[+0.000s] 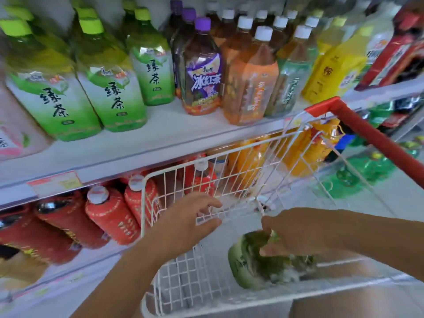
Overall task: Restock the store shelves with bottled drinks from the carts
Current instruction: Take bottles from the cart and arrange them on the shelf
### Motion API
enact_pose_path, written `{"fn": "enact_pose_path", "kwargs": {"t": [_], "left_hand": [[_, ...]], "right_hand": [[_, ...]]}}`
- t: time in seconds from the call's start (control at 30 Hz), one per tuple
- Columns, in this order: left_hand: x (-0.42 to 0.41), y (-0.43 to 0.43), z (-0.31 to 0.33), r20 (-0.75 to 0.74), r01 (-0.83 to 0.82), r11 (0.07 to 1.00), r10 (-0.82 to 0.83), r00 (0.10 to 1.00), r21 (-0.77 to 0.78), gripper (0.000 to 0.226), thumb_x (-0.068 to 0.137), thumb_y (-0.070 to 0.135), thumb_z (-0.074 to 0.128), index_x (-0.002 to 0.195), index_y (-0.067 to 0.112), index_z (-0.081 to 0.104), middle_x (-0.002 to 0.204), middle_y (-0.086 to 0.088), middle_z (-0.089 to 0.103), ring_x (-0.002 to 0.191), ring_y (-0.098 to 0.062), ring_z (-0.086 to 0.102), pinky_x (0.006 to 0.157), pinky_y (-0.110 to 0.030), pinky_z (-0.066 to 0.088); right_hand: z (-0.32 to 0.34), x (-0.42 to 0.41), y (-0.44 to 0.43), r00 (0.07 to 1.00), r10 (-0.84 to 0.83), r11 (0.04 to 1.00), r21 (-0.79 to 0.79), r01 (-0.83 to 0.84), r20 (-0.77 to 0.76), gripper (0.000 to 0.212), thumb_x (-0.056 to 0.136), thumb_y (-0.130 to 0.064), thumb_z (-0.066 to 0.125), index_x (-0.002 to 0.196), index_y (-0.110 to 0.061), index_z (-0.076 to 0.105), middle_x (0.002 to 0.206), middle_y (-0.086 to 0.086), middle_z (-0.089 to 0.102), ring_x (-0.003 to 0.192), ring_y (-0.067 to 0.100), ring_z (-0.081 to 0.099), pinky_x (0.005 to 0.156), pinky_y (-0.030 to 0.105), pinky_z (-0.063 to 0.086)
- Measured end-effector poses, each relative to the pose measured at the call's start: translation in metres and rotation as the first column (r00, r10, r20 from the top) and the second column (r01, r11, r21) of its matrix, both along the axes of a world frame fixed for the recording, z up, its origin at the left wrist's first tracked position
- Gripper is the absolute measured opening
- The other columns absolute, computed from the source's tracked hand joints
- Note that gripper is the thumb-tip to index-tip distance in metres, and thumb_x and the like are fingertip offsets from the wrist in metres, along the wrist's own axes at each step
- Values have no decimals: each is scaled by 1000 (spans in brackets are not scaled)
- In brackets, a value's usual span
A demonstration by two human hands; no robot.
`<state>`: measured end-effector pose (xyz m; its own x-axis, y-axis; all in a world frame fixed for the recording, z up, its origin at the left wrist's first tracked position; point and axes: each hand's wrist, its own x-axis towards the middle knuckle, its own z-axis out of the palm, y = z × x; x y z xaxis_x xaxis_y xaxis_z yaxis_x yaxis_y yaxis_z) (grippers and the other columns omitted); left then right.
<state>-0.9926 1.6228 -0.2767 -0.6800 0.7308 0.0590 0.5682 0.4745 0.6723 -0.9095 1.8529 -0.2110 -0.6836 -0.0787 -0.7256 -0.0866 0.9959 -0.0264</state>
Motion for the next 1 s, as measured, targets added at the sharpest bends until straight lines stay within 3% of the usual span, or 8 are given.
{"fn": "enact_pose_path", "kwargs": {"t": [0.2,0.37,0.47,0.57,0.67,0.73,0.83,1.0], "left_hand": [[5,-2,1,76,22,989,-11,997,-145,42,88,43,66,128,42,53,121,25,50,105,5,52,94,-23,45],[6,-2,4,139,98,976,-72,988,-194,86,78,42,78,148,43,27,147,21,35,130,0,38,107,-19,32],[5,1,15,348,99,995,-89,933,-11,105,69,37,87,147,51,19,145,31,36,127,12,39,100,-6,31],[-3,1,30,430,-101,969,-6,903,227,99,61,20,93,138,49,38,124,24,62,113,5,59,101,-27,49],[-13,-8,51,354,-273,900,147,924,339,86,57,19,94,126,48,52,115,19,69,107,-2,65,97,-38,53],[-21,-19,66,314,-322,863,204,927,390,81,57,19,94,122,48,55,113,20,70,105,-1,66,95,-33,53],[-38,-37,89,254,-379,818,292,922,433,77,58,20,94,115,53,54,111,27,68,102,5,65,90,-21,52],[-73,-47,119,132,-368,816,347,928,445,88,59,26,94,125,55,45,111,36,63,105,19,56,93,-13,48]], "right_hand": [[-13,3,-8,972,-152,981,-150,125,-182,29,87,-53,58,99,-30,45,72,-7,51,60,5,46,53,25,35],[14,-12,-20,894,-286,896,-427,122,-345,18,75,-42,69,87,-40,57,66,-7,54,57,3,48,56,23,38],[50,-28,-32,826,-390,775,-629,57,-406,17,72,-22,75,76,-34,64,72,-10,61,59,2,51,58,18,41],[75,-45,-45,773,-502,588,-808,-24,-389,19,73,-10,76,74,-28,68,71,-8,64,64,5,59,57,20,47],[85,-56,-46,724,-603,406,-910,-86,-337,37,68,-42,82,100,-40,64,86,-2,60,79,6,60,68,20,48],[81,-59,-42,757,-559,446,-892,-69,-338,79,53,-63,81,122,-60,43,113,-13,54,104,-1,55,86,20,47],[62,-63,-54,796,-487,532,-845,-55,-359,114,53,-49,89,135,-68,13,146,-30,30,130,-4,40,95,22,47],[64,-106,-87,562,-606,500,-819,-281,-563,87,60,-45,80,121,-65,21,115,-59,29,107,-37,31,80,-6,32]]}}
